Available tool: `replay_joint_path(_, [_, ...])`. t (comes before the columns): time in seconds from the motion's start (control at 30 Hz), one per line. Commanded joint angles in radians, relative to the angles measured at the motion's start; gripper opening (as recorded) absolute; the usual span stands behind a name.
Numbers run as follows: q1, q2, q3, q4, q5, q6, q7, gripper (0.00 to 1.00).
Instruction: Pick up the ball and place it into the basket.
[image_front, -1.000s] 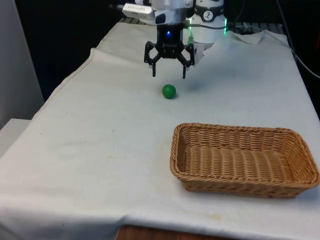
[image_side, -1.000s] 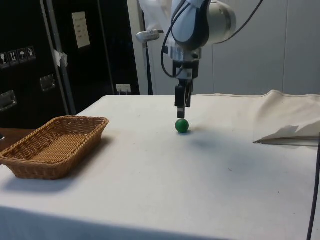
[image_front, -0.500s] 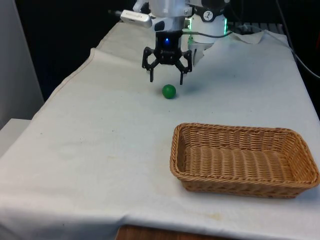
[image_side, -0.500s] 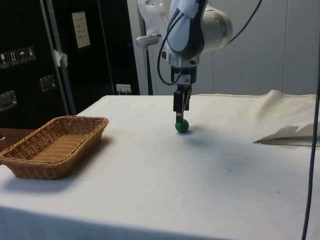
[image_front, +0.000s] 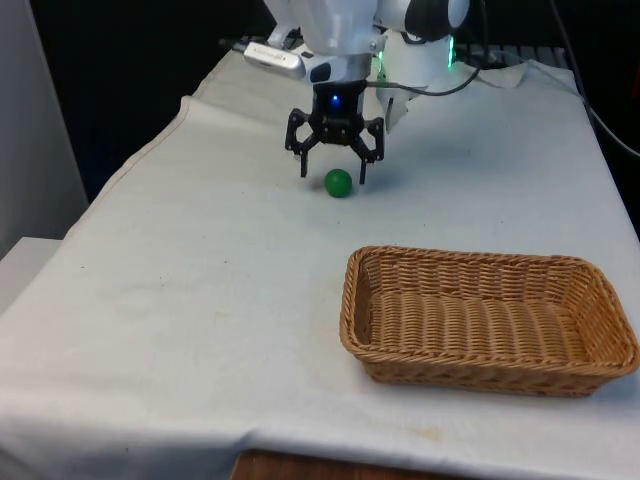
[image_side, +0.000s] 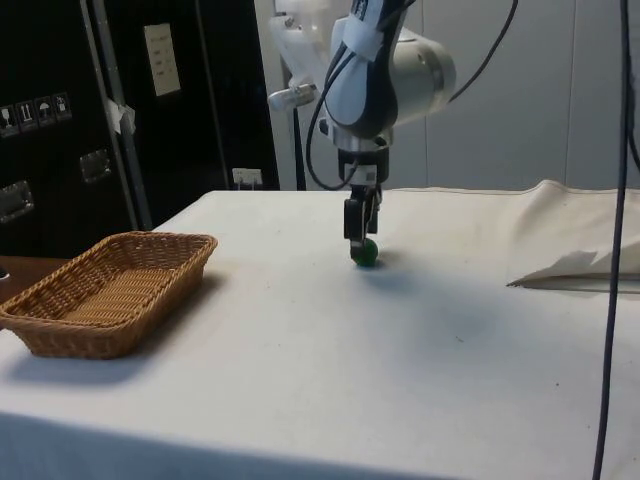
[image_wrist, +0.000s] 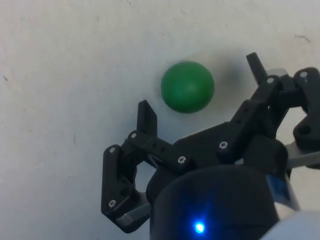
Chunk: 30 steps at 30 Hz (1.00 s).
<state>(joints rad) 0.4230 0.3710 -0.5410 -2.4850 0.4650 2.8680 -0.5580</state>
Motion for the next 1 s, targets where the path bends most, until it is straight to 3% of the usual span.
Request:
replay_joint_path(0.0, [-0.029, 0.002, 0.043, 0.009, 0.041, 0.005, -0.026, 1.0])
replay_joint_path(0.1, [-0.029, 0.023, 0.046, 0.022, 0.057, -0.006, -0.027, 1.0])
replay_joint_path(0.13, [-0.001, 0.032, 0.01, 0.019, 0.026, -0.008, -0.001, 1.0])
replay_joint_path(0.17, [-0.028, 0.026, 0.046, 0.024, 0.059, -0.008, -0.026, 1.0])
replay_joint_path(0.37, [-0.017, 0.046, 0.035, 0.031, 0.062, -0.012, -0.022, 0.98])
replay_joint_path(0.4, [-0.002, 0.06, 0.017, 0.032, 0.047, -0.013, -0.005, 0.91])
replay_joint_path(0.43, [-0.016, 0.046, 0.034, 0.031, 0.061, -0.012, -0.022, 0.91])
replay_joint_path(0.47, [-0.015, 0.046, 0.033, 0.031, 0.061, -0.012, -0.021, 0.82])
replay_joint_path(0.53, [-0.013, 0.047, 0.031, 0.03, 0.059, -0.012, -0.019, 0.46])
replay_joint_path(0.7, [-0.013, 0.044, 0.03, 0.029, 0.058, -0.015, -0.019, 0.03])
replay_joint_path(0.73, [-0.001, 0.052, 0.018, 0.032, 0.047, -0.019, -0.005, 0.0])
replay_joint_path(0.77, [-0.012, 0.044, 0.029, 0.029, 0.058, -0.015, -0.019, 0.0])
replay_joint_path(0.93, [-0.011, 0.045, 0.028, 0.029, 0.057, -0.015, -0.017, 0.0])
replay_joint_path(0.97, [-0.005, 0.041, 0.021, 0.028, 0.051, -0.019, -0.011, 0.0])
